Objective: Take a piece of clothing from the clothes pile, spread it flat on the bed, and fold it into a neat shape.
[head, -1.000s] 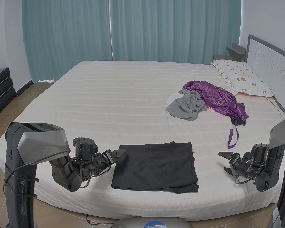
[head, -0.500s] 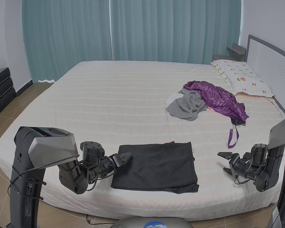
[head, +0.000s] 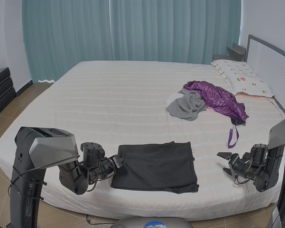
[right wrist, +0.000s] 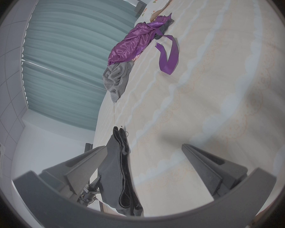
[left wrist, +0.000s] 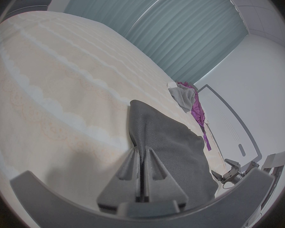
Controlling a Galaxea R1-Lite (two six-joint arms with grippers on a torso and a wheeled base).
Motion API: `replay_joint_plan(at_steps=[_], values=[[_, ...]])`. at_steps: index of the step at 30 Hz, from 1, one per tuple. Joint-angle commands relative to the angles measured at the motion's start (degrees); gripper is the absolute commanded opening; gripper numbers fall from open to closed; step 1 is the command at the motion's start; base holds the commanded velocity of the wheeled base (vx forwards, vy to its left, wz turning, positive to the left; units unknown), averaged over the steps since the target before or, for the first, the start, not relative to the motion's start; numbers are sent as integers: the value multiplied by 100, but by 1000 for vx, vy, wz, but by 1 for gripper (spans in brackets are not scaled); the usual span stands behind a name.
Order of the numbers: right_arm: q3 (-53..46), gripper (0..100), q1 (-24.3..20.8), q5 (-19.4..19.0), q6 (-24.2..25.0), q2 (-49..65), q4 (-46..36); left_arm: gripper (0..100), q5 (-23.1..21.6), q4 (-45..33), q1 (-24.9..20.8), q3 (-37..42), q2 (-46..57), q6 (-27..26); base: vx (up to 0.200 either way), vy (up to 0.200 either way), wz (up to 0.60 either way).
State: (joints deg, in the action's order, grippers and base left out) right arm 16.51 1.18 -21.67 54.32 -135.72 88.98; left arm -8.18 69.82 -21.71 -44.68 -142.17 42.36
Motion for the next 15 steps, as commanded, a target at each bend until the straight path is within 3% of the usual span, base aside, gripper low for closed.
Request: replay_joint_plan(at_steps=[1,15], values=[[-7,100,5,-3,8,-7,85,0,9,6,0,3,14,0,0,0,0],[11,100,-39,23,0,-42,85,0,45,6,0,47,31,18,0,0,0]])
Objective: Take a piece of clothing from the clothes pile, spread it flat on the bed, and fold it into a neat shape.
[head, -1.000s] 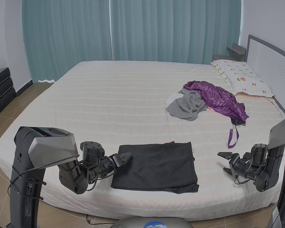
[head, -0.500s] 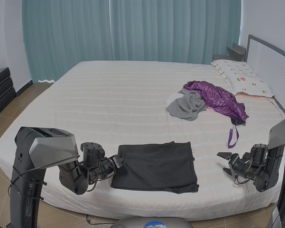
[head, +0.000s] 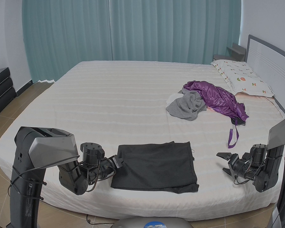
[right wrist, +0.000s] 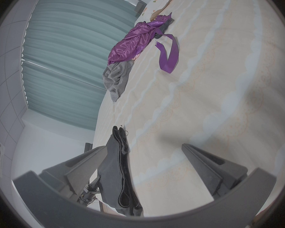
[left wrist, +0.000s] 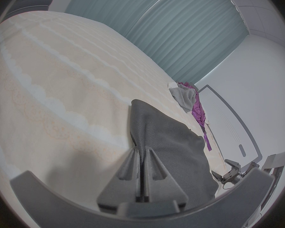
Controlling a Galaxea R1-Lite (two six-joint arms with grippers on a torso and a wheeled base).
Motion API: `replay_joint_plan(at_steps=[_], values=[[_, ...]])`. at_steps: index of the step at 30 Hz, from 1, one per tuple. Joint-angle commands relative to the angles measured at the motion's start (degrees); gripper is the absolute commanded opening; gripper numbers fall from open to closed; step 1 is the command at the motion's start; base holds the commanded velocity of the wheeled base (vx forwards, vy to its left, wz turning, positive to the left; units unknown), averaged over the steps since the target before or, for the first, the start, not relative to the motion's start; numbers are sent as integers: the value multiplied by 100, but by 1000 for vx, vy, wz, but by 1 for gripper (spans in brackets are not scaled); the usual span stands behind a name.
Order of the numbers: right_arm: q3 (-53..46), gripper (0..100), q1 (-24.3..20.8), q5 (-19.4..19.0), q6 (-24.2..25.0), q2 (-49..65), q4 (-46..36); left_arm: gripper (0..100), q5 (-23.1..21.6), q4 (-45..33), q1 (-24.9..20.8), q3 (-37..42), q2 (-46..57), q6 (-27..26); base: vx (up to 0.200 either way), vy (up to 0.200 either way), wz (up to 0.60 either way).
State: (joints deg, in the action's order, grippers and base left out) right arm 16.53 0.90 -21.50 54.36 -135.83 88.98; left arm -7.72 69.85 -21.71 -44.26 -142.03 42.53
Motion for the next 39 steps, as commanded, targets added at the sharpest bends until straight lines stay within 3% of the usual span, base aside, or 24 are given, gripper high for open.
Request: replay_joint_plan(at_steps=[1,18,39], values=[[8,100,-11,6,-4,-32,85,0,-2,2,0,6,27,1,0,0,0],[34,100,-11,23,-4,-40,85,0,183,46,-17,14,9,18,0,0,0],[34,100,-11,32,-31,-49,85,0,666,231,-79,252,70,238,0,200,0]])
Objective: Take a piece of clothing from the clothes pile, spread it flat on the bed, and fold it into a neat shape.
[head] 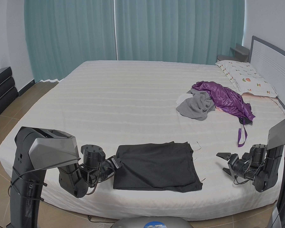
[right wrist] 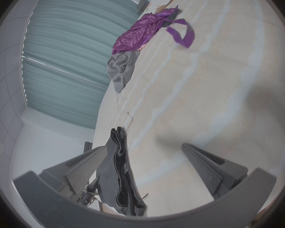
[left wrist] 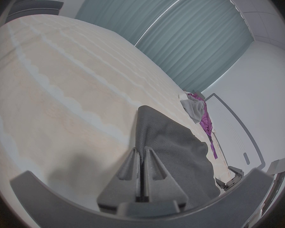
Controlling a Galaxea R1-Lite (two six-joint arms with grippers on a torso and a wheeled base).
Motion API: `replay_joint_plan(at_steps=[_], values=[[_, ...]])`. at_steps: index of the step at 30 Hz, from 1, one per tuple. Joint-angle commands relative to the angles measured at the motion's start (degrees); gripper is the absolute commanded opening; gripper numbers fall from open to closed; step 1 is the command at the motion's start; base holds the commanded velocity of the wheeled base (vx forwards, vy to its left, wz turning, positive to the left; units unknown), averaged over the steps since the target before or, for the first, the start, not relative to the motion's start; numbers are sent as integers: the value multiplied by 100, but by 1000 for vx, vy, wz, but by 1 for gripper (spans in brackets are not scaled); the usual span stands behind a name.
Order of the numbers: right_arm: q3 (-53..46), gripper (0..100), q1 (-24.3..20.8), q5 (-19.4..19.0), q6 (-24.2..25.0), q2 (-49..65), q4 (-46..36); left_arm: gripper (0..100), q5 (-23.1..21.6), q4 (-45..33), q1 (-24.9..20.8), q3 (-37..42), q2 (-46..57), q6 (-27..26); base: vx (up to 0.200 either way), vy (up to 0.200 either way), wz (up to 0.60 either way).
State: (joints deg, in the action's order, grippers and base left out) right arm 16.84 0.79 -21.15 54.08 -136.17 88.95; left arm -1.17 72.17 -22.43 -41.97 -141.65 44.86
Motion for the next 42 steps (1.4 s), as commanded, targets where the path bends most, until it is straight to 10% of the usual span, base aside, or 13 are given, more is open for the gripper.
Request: replay_joint_plan(at_steps=[1,42], values=[[4,100,0,-3,-2,-15,87,0,64,-1,-7,22,33,14,0,200,0],[4,100,0,6,33,3,87,0,346,-1,160,75,15,58,0,200,0]])
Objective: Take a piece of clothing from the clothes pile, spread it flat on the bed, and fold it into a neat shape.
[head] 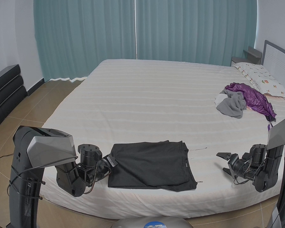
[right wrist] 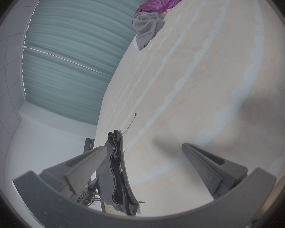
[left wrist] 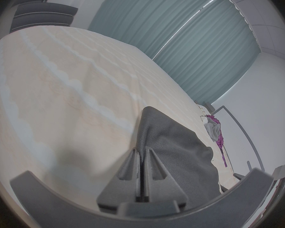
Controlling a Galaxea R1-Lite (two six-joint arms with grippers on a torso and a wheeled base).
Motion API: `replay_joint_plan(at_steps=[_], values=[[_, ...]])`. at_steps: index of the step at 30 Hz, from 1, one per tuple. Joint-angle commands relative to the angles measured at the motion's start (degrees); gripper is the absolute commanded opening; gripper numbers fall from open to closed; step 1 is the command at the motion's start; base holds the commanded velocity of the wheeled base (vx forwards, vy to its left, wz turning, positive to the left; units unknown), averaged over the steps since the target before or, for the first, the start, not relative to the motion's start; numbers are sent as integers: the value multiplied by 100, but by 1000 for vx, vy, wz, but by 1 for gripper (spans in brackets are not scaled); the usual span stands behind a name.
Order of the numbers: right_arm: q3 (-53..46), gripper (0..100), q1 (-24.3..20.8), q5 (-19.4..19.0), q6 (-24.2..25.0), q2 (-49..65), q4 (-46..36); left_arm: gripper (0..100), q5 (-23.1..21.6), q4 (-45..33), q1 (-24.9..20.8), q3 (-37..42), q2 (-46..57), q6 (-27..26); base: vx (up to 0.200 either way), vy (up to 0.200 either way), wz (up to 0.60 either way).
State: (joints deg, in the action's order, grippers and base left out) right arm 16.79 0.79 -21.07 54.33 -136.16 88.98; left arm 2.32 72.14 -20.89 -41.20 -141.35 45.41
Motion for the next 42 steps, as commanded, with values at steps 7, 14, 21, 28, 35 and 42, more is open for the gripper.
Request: replay_joint_plan(at_steps=[7,14,21,28,35,42], values=[[202,100,88,-12,543,195,93,0,6,-7,-37,95,72,12,0,0,0],[211,100,9,15,754,160,85,0,6,-34,-64,121,37,12,0,0,0],[149,100,-70,24,552,116,85,100,-3,-16,-81,209,72,38,0,0,0],[132,100,0,6,587,168,85,100,-12,-7,-99,420,424,240,0,0,0],[-9,100,44,24,552,608,85,100,-29,-43,121,438,1022,794,0,0,0],[-431,100,272,217,77,2146,85,100,515,-78,182,499,2235,715,0,0,0]])
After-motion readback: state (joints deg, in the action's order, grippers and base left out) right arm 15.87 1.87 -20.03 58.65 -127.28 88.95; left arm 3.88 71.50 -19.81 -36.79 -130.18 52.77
